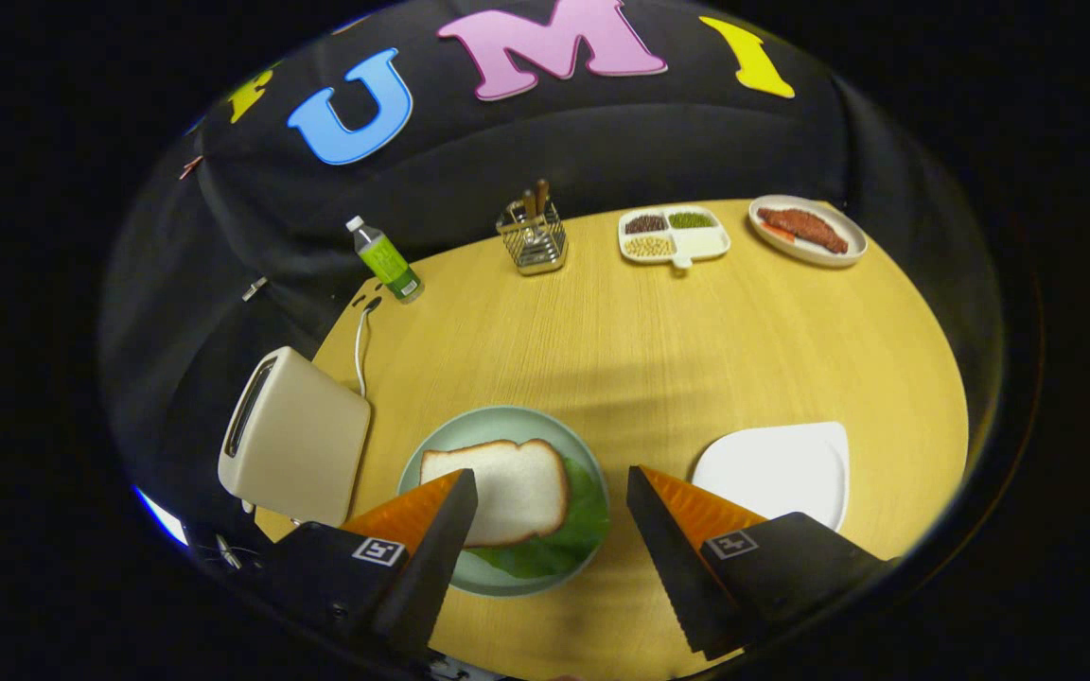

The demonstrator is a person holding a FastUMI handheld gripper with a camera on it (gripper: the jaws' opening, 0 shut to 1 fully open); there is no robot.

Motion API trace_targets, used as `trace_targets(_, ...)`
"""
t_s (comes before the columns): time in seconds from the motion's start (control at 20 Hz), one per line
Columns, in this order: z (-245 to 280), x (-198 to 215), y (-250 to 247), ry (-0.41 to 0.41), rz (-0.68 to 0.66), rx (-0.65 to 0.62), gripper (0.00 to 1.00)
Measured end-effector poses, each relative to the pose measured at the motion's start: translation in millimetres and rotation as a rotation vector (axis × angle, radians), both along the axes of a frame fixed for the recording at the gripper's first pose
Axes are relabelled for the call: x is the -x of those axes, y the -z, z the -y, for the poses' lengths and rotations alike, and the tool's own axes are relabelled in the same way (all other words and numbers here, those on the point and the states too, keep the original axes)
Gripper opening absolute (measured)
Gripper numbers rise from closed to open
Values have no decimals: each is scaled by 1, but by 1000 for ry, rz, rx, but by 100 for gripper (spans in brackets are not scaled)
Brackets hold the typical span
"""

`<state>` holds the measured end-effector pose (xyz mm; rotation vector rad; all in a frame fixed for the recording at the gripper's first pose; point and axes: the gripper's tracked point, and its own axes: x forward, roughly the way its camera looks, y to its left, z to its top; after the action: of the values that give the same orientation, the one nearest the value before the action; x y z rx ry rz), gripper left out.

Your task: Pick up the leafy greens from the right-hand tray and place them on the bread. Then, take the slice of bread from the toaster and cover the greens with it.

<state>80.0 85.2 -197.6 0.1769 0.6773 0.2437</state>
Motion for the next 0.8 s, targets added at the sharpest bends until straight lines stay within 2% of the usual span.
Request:
trace_targets(0.5, 68, 32, -173, 60, 507, 173, 98)
trace_targets(0.7, 89, 60, -239, 158, 673, 171, 99)
trace_targets(0.8, 93, 79, -253, 189, 714, 154, 99)
